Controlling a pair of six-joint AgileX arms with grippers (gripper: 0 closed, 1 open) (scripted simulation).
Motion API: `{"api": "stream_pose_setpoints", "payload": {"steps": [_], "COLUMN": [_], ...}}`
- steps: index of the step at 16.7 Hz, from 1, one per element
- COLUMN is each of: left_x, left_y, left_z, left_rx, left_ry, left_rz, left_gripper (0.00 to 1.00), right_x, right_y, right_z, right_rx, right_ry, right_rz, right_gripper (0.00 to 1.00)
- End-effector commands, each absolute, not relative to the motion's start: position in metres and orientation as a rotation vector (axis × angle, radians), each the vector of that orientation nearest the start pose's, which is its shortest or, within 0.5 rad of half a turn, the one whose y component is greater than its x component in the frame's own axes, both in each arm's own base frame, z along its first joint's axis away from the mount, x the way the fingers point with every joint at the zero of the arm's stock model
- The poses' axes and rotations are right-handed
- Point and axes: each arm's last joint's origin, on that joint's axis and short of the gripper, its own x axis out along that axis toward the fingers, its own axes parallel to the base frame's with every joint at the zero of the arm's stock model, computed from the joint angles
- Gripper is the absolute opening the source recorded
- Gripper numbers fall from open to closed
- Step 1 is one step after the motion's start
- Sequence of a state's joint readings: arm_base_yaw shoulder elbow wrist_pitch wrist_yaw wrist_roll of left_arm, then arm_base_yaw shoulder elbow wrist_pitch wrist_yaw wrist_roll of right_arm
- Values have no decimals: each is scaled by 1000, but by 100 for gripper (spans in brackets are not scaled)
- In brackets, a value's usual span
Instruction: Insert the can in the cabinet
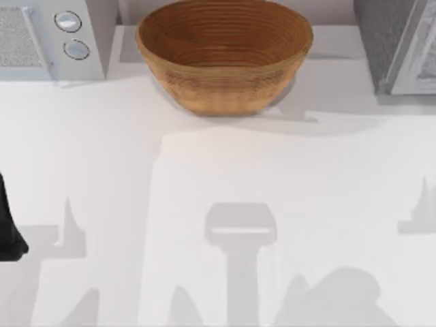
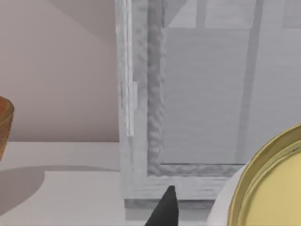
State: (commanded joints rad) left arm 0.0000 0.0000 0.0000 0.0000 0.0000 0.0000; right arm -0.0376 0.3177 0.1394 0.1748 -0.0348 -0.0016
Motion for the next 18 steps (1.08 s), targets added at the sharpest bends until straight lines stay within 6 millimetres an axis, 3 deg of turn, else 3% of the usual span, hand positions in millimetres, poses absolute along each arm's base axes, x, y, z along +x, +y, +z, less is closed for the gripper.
{"api": "stream_pose_setpoints", "payload": {"steps": [6,11,15,18], "left_x": [106,106,106,106], "left_y": [-1,-1,-1,-1], "left_z": [160,160,160,160], "left_rx": [0,0,0,0], "left_ry": [0,0,0,0], "left_rz": [0,0,0,0], "left_gripper": [100,100,100,100], "right_x": [106,106,106,107], "right_y": [-1,-1,-1,-1], "right_z": [163,160,169,200], "right_rx": [0,0,1,1], "right_ry": [-3,0,5,20], "right_rz": [0,0,-6,-14], "right_gripper": [0,0,0,0]}}
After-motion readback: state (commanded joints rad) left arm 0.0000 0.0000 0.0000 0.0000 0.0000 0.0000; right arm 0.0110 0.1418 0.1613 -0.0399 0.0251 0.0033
